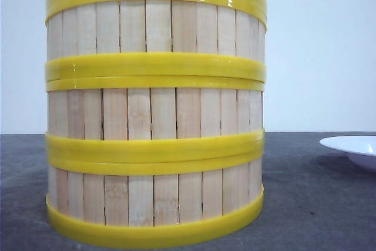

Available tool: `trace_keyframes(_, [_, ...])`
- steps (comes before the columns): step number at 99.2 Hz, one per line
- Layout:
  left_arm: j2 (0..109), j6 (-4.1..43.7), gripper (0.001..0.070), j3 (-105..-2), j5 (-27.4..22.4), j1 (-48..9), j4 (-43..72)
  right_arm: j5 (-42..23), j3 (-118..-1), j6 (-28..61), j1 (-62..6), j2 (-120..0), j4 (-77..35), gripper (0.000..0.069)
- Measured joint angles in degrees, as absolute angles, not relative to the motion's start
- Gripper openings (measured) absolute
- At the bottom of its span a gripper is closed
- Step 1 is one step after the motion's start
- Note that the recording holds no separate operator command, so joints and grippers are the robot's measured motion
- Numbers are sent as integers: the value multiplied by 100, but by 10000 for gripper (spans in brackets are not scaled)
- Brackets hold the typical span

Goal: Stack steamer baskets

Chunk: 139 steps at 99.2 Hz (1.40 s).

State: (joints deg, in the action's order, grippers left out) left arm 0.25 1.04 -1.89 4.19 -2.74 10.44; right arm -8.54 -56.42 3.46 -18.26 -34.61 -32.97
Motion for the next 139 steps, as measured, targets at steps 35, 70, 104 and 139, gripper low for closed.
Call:
trace_keyframes(35, [25, 104, 30, -189, 419, -274, 1044, 43, -3011, 515, -56, -2257, -1581, 17])
trace_keyframes(70, [25, 104, 30, -189, 419, -274, 1044, 16, -788, 270, 200, -694, -1258, 17])
trace_keyframes(104, [25, 104, 30, -189, 419, -274, 1044, 5, -93, -169, 388, -174, -978, 17])
trace_keyframes(139, [25, 104, 30, -189, 419, -274, 1044, 10, -91, -73, 388, -30, -969, 17])
